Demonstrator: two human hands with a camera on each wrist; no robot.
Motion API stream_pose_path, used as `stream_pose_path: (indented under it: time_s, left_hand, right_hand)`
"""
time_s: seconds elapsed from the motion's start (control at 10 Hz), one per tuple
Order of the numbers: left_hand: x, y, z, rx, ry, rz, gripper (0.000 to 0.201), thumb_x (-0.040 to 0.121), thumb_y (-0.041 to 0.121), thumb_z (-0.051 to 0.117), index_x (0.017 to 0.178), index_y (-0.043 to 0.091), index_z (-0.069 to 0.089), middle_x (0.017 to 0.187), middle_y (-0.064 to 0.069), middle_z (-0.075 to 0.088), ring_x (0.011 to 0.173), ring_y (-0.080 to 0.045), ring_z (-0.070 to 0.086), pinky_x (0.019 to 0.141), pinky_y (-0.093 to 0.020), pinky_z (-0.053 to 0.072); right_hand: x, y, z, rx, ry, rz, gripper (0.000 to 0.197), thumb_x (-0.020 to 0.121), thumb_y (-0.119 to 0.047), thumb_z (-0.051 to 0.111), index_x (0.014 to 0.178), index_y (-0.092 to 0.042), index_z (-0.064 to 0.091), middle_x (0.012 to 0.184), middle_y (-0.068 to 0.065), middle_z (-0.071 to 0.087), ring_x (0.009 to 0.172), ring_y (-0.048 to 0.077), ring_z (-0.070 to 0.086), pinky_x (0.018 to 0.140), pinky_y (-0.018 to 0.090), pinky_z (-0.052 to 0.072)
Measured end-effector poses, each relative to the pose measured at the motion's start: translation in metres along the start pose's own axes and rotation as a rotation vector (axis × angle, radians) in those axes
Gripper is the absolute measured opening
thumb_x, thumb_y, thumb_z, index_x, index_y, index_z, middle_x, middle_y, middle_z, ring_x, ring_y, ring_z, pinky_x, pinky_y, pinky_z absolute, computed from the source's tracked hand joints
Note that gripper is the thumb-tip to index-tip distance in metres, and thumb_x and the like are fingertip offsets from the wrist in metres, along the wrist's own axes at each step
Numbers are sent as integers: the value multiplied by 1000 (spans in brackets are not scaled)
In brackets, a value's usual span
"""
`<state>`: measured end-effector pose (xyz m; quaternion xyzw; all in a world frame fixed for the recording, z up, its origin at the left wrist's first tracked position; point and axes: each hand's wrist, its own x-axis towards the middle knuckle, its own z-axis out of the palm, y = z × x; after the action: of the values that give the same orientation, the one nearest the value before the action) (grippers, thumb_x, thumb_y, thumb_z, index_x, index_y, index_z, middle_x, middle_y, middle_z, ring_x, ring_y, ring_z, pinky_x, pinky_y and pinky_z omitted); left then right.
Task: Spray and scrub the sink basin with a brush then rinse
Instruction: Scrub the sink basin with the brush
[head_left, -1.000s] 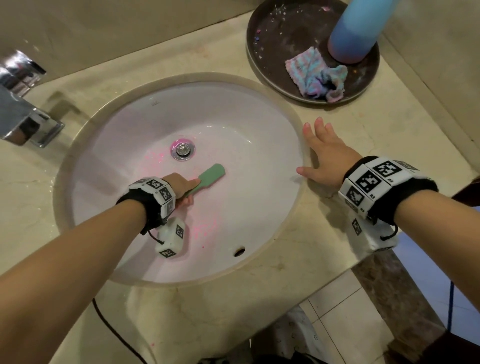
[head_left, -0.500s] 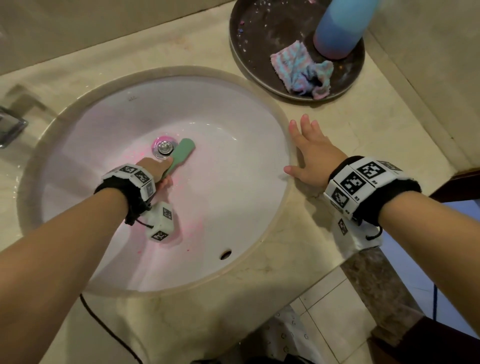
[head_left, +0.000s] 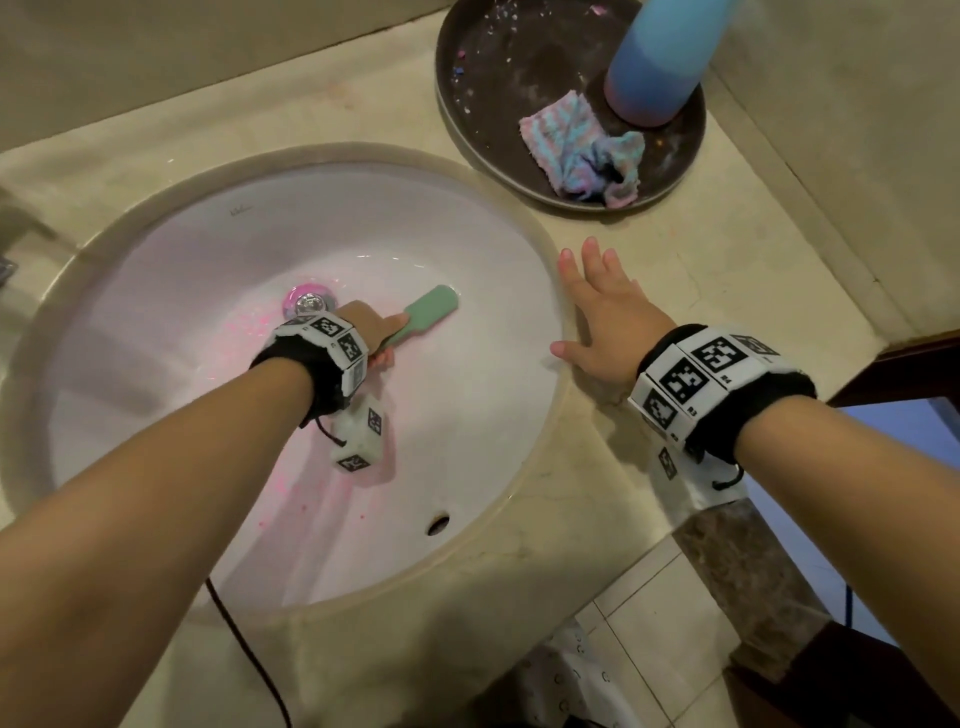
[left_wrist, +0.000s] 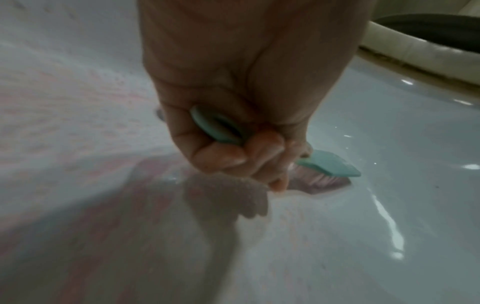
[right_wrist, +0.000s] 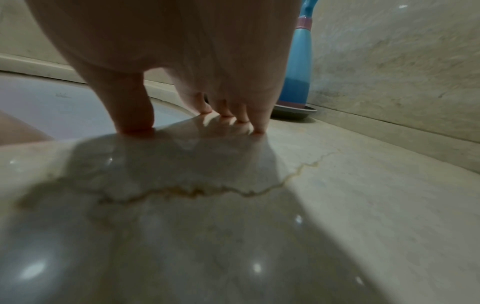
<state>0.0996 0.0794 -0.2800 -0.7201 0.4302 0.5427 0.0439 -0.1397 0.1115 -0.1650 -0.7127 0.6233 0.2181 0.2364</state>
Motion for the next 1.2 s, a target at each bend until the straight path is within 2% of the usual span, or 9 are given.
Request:
stream_pose_path:
  time_s: [0.1, 0.2, 0.3, 0.5, 0.7, 0.8, 0.9, 1.0, 1.2]
  left_hand:
    - [12, -5, -17, 106, 154, 25, 54, 95, 50, 41, 62, 10, 54, 53, -4, 54, 47, -20, 50, 54, -26, 41]
    - [24, -29, -37, 22, 268, 38, 50, 94, 50, 40, 63, 14, 53, 54, -5, 54, 62, -25, 53, 66, -31, 37]
    - [28, -51, -47, -185, 260, -61, 48, 91, 53, 45, 72, 9, 54, 39, 0, 52, 50, -21, 47, 56, -28, 36]
    - [5, -34, -23, -121, 72, -84, 42, 97, 40, 46, 78, 3, 53, 28, 1, 47, 18, -7, 36, 26, -10, 26]
    - [2, 0, -6, -1, -18, 1, 48, 98, 41, 41, 70, 4, 54, 26, 4, 44, 18, -5, 35, 28, -13, 30]
    - [15, 3, -20, 30, 98, 3, 54, 96, 48, 42, 65, 8, 58, 36, 3, 51, 32, -14, 44, 49, -24, 37]
    - [36, -18, -36, -108, 141, -16, 50, 94, 52, 42, 76, 9, 60, 46, -1, 55, 39, -15, 42, 53, -26, 34]
    - [46, -48, -47, -389, 96, -102, 41, 93, 50, 39, 84, 11, 49, 42, 1, 51, 34, -11, 37, 48, -19, 26]
    - [34, -50, -42, -361, 98, -155, 48, 93, 52, 46, 91, 4, 53, 43, -2, 56, 29, -13, 40, 38, -16, 32]
  right_hand:
    - [1, 0, 0, 8, -5, 2, 91, 92, -39, 53, 149, -17, -15, 155, 10, -23, 144, 27, -16, 119, 43, 5]
    - [1, 1, -1, 5, -10, 0, 91, 92, -39, 52, 149, -17, -15, 155, 9, -23, 144, 26, -16, 119, 43, 4]
    - [1, 2, 0, 4, -10, -3, 91, 92, -40, 52, 148, -17, -16, 155, 9, -24, 144, 26, -17, 119, 43, 4]
    - [0, 1, -1, 3, -12, -4, 91, 92, -40, 52, 148, -17, -16, 155, 9, -24, 144, 26, -16, 118, 42, 4]
    - [1, 1, -1, 10, -16, -4, 91, 92, -40, 52, 148, -18, -16, 155, 9, -24, 144, 26, -17, 119, 42, 3]
    - [1, 2, -2, 15, -19, -2, 92, 92, -40, 53, 148, -18, -16, 155, 9, -24, 144, 26, -17, 119, 42, 3]
    - [2, 1, -2, 9, -19, -1, 92, 92, -40, 52, 148, -18, -16, 155, 9, -24, 144, 26, -17, 119, 42, 3]
    - [2, 1, -2, 3, -17, 1, 92, 92, -40, 52, 148, -18, -16, 155, 9, -24, 144, 26, -17, 119, 42, 3]
    - [2, 2, -1, -9, -7, -1, 92, 92, -41, 53, 148, -18, -16, 155, 9, -24, 144, 26, -16, 118, 43, 4]
